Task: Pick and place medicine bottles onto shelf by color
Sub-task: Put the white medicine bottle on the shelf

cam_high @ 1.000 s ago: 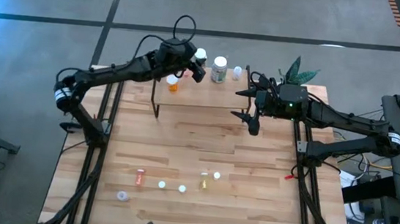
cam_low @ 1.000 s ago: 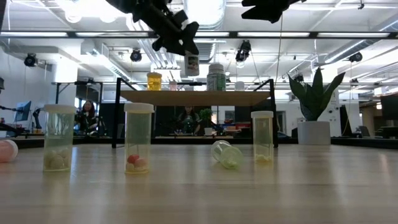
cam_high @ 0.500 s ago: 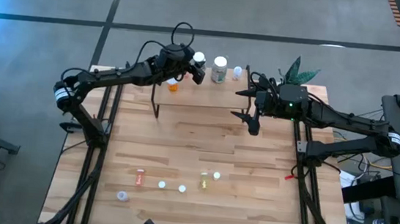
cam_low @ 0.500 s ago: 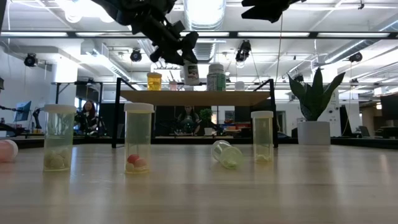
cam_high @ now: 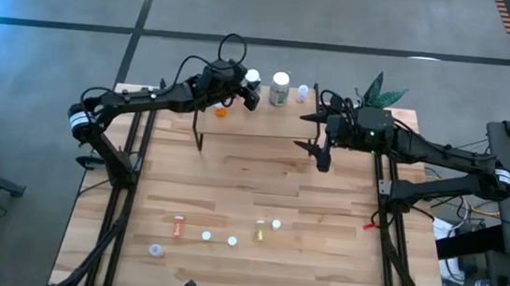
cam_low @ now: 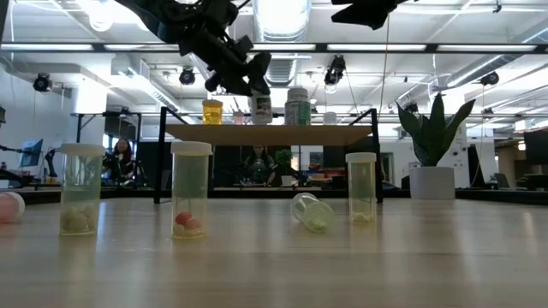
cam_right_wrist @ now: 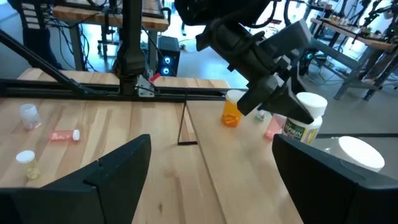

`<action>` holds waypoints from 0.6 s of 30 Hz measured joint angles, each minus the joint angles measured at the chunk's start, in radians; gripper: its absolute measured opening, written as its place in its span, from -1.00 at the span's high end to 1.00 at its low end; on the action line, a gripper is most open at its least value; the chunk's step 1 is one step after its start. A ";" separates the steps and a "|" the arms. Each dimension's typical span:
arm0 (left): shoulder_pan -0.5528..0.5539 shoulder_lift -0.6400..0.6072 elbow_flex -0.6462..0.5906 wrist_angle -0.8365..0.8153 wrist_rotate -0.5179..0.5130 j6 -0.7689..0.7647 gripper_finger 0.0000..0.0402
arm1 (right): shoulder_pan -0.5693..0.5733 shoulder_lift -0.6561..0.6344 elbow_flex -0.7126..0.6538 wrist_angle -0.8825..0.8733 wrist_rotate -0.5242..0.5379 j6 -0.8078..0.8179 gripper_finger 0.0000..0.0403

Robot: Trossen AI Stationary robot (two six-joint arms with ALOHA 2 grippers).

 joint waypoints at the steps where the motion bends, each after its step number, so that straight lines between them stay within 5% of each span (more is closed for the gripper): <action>1: 0.000 -0.001 0.000 0.005 0.001 0.000 0.12 | 0.000 0.000 0.000 0.003 0.000 0.001 -0.62; 18: 0.021 0.005 0.060 -0.045 0.056 0.026 0.12 | 0.000 0.000 0.000 0.009 0.000 0.006 -0.62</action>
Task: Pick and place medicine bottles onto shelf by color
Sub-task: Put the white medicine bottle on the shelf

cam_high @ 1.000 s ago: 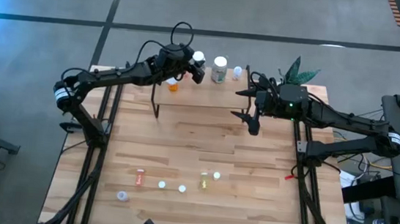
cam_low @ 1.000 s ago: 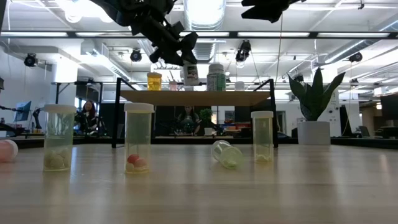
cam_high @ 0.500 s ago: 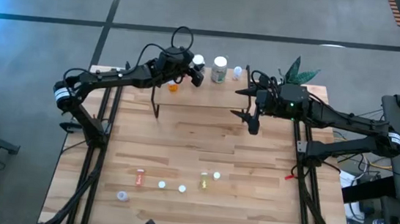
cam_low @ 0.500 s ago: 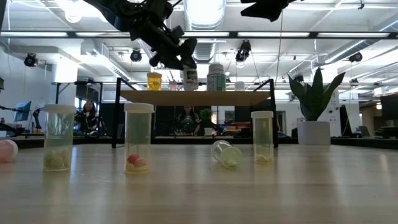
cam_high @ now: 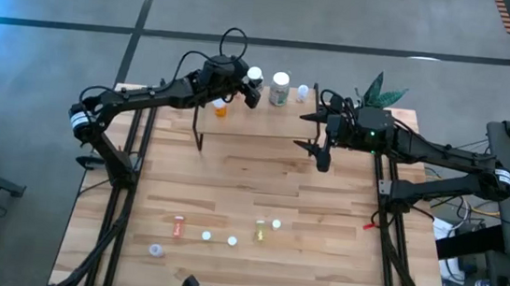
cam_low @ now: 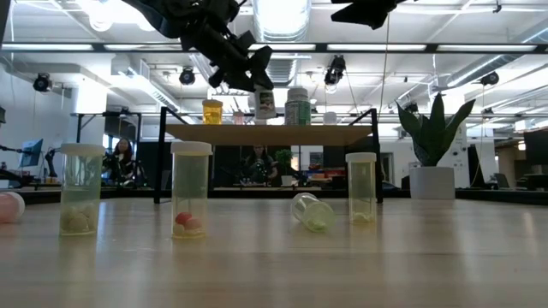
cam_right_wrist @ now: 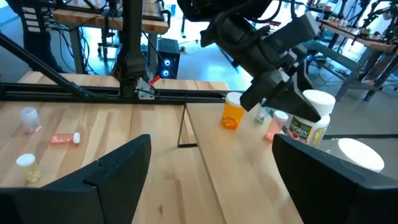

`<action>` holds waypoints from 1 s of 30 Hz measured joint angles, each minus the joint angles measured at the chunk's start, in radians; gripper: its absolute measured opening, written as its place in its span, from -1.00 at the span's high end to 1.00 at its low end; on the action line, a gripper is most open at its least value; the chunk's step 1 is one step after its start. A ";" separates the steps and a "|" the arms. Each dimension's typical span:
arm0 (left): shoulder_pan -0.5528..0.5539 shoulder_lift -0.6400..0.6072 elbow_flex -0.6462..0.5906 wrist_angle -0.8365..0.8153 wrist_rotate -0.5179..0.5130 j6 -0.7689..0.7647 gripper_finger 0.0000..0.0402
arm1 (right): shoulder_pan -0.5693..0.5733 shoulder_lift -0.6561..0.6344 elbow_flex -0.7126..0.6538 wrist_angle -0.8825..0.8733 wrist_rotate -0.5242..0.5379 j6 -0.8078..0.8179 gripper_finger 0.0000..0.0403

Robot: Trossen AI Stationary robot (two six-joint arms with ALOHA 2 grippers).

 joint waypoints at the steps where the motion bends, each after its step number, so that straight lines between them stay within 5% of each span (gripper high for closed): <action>1: 0.006 0.000 0.003 -0.004 0.007 0.000 0.12 | 0.000 0.000 0.000 0.000 0.000 0.000 -0.62; 13: 0.015 0.088 0.085 -0.073 0.054 -0.016 0.12 | 0.000 0.000 0.000 0.000 0.000 0.000 -0.62; 30: 0.011 0.082 0.035 -0.098 0.049 -0.027 0.10 | 0.000 0.002 0.000 -0.008 0.000 -0.018 -0.62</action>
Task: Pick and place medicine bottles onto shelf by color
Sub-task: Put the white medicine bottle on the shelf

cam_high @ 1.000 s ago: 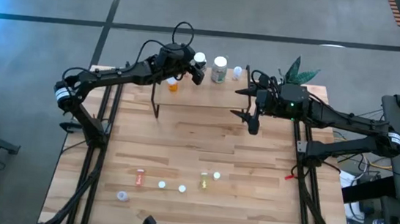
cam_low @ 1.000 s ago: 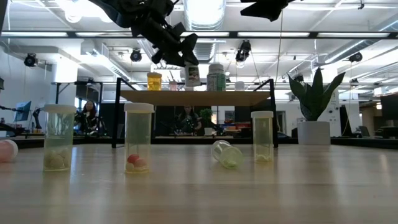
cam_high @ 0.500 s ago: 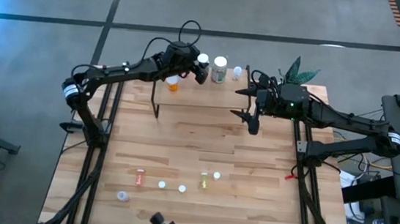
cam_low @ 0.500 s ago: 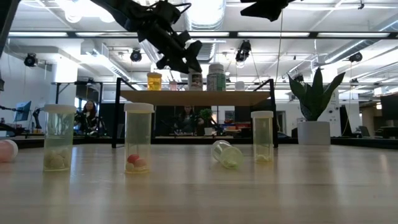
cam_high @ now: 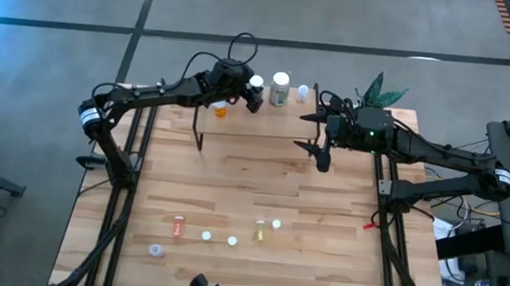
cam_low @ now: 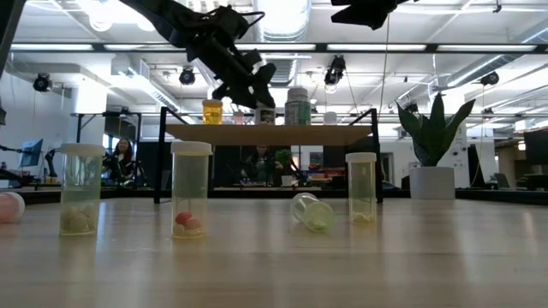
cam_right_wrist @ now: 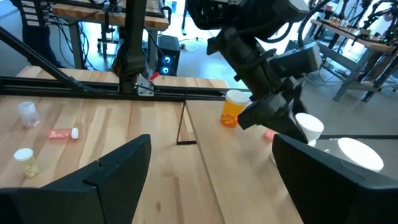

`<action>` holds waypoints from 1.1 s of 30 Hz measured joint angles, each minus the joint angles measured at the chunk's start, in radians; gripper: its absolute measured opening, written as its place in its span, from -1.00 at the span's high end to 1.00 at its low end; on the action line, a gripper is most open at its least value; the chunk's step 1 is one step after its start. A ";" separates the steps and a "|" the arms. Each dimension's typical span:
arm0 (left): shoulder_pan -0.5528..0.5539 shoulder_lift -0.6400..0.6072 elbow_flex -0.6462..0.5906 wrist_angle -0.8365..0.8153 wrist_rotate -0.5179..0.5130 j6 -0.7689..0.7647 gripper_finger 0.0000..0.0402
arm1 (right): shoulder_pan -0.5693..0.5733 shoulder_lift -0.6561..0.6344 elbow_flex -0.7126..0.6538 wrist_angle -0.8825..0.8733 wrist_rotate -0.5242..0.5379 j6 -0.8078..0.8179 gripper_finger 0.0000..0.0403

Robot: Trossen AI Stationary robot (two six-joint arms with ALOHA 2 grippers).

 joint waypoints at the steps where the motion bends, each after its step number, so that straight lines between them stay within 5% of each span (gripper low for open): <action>1: 0.000 0.000 -0.002 0.004 0.000 0.000 0.10 | 0.000 0.000 0.000 0.000 0.000 0.000 -0.62; 33: -0.008 -0.014 0.002 0.004 0.017 0.001 -0.15 | 0.000 0.000 0.000 0.016 0.000 0.018 -0.62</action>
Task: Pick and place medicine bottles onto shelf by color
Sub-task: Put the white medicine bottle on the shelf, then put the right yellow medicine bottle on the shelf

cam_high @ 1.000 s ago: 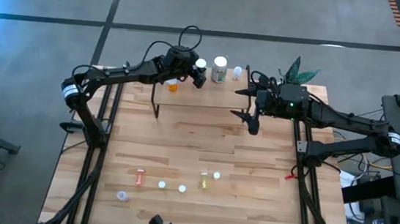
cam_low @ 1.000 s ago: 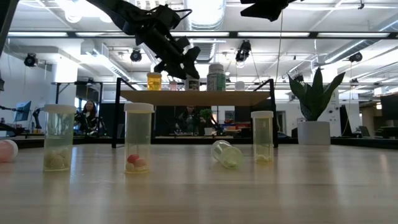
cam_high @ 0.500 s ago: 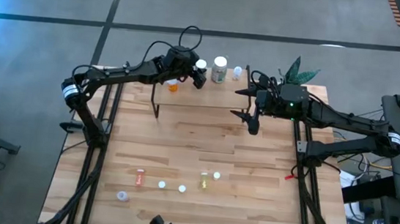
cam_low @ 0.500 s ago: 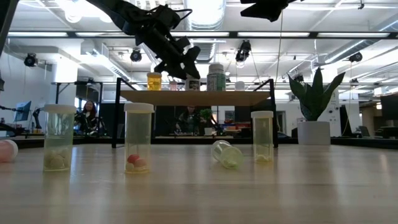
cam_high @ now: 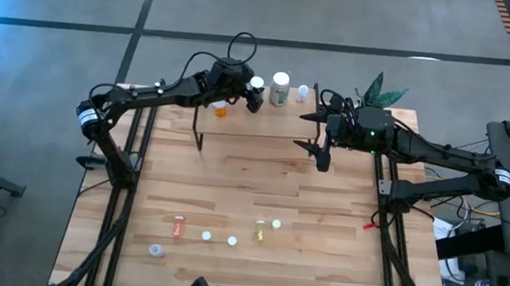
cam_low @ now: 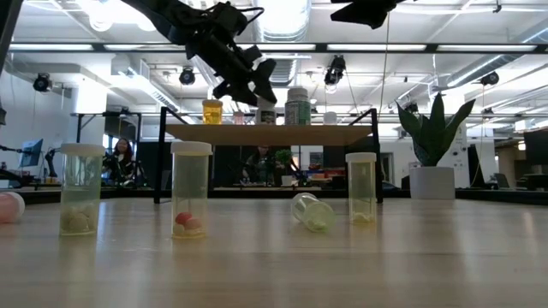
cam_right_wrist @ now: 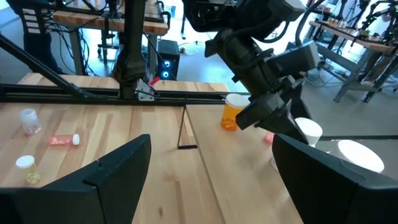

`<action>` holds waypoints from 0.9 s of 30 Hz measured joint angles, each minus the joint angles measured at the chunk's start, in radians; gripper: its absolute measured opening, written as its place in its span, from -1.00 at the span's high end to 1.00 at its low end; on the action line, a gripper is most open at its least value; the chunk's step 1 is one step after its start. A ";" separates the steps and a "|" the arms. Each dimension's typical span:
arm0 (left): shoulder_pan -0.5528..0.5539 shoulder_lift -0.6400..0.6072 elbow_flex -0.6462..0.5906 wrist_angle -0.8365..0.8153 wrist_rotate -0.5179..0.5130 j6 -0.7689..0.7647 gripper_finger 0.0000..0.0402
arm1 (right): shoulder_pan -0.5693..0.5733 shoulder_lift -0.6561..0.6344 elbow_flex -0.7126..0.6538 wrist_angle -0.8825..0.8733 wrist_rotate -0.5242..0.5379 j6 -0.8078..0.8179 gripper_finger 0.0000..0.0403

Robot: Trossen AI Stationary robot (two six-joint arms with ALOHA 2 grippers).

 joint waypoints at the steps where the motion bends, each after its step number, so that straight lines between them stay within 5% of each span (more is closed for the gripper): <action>1: 0.000 -0.003 0.000 -0.002 0.000 0.000 -0.15 | 0.000 0.000 0.000 0.000 0.000 0.000 -0.62; 27: -0.083 -0.259 -0.007 -0.075 0.003 0.031 -0.15 | 0.000 0.000 0.000 0.006 -0.001 0.041 -0.62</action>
